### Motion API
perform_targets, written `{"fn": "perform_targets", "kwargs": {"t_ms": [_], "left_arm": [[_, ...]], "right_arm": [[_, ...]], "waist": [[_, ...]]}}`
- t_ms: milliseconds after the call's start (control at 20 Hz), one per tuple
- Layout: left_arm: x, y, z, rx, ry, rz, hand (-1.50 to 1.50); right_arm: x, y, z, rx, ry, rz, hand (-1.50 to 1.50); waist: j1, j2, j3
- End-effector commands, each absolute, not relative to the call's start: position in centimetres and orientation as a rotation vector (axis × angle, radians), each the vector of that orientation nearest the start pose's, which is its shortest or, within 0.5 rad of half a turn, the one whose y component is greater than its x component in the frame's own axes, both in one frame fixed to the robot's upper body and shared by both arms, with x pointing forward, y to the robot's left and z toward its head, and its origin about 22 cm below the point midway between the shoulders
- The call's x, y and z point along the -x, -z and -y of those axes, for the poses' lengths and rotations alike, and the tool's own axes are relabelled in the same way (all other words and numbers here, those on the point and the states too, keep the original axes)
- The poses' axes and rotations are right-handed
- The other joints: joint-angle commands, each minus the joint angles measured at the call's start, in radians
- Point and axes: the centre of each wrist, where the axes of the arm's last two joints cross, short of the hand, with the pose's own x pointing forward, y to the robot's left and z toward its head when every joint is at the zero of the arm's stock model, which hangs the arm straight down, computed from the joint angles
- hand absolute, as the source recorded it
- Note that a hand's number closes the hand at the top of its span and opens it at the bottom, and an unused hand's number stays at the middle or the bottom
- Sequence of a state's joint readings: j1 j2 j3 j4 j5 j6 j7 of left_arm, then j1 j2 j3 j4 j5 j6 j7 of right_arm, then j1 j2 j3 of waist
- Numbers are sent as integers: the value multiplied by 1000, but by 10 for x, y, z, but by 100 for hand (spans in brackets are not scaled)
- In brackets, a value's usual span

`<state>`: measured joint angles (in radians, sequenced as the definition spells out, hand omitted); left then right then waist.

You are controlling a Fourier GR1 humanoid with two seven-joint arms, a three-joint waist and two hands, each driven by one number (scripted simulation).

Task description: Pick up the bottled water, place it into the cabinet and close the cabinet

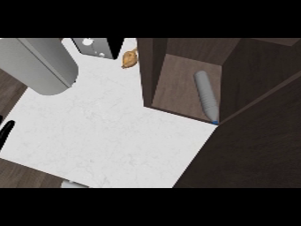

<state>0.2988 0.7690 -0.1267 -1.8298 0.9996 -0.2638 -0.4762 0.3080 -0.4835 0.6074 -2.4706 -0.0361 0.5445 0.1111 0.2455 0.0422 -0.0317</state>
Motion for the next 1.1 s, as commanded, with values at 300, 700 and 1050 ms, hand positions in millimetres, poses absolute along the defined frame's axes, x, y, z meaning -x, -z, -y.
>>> {"fn": "perform_targets", "kwargs": {"t_ms": [300,700,1050], "left_arm": [[-178,-72,-350,590,-47,1877,-150],[-181,-72,-356,579,-40,1879,-150],[-182,-71,-359,569,-53,1869,-150]], "right_arm": [[-101,-127,161,-1004,-989,1564,150],[-134,-130,161,-834,-934,1612,150],[-177,-141,154,-640,-1070,1579,150]], "waist": [[39,36,8],[27,25,8],[24,13,9]]}}
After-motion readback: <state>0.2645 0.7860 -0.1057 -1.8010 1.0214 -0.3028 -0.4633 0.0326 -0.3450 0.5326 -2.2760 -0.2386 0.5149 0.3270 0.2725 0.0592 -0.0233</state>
